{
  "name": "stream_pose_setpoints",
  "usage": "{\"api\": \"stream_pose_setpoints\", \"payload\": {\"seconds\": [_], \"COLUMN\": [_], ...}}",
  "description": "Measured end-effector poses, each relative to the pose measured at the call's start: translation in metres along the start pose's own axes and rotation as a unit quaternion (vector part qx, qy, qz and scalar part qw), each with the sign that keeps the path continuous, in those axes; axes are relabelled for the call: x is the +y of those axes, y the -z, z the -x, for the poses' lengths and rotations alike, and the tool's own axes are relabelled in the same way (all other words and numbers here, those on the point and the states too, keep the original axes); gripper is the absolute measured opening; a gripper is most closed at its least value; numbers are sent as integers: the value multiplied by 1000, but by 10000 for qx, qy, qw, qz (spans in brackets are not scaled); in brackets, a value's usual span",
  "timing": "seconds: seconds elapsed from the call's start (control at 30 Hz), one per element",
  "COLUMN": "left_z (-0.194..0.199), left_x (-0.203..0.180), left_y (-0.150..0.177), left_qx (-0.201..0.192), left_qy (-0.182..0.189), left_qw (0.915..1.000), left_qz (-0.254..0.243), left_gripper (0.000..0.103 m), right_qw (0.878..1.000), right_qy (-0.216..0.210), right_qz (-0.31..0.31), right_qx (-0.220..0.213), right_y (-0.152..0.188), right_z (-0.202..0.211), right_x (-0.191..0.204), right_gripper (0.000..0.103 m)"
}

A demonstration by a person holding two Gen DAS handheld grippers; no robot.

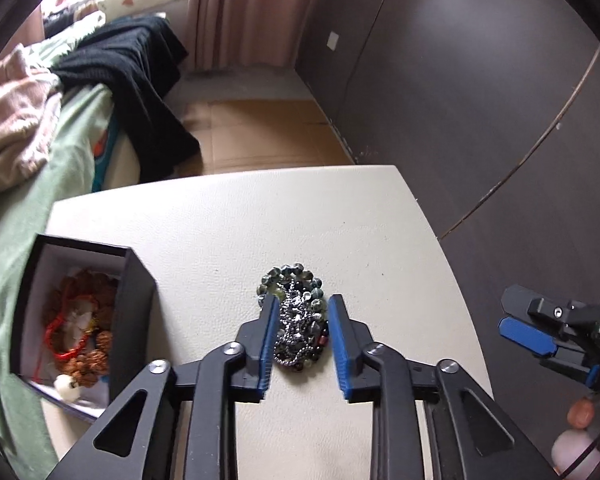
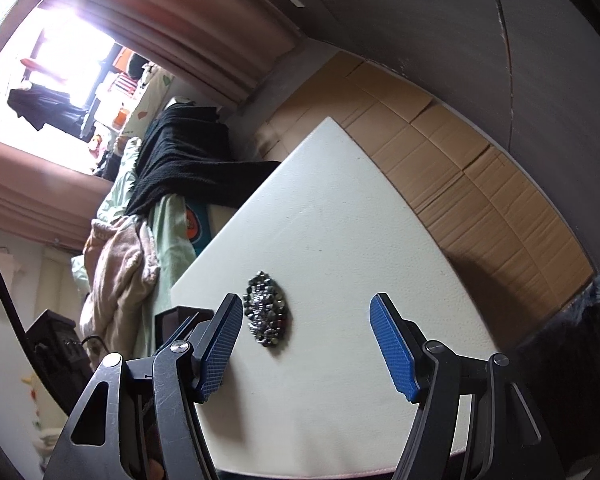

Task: Organize jewelry
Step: 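Close the left gripper on the silver chain lying on the bead bracelet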

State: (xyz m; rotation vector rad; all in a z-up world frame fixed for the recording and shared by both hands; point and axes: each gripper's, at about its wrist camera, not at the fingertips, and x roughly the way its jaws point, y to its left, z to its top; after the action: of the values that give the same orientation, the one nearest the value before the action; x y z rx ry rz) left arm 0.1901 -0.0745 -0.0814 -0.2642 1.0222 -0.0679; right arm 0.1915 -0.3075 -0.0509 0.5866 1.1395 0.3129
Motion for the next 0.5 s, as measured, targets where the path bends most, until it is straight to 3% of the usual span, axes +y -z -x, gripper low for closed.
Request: {"api": "stream_pose_setpoints", "payload": {"seconds": [0.5], "left_z": [-47], "left_x": [-3], "left_y": [-2], "left_qx": [523], "left_qy": [-95], "left_qw": [9984], "left_qz": [-178], "left_gripper": [25], "right_qw": [9998], "right_qy": [167], "right_qz": [-67], "right_qx": [121], "right_y": [-16], "right_z": [-22], "right_x": [0], "right_gripper": [68]}}
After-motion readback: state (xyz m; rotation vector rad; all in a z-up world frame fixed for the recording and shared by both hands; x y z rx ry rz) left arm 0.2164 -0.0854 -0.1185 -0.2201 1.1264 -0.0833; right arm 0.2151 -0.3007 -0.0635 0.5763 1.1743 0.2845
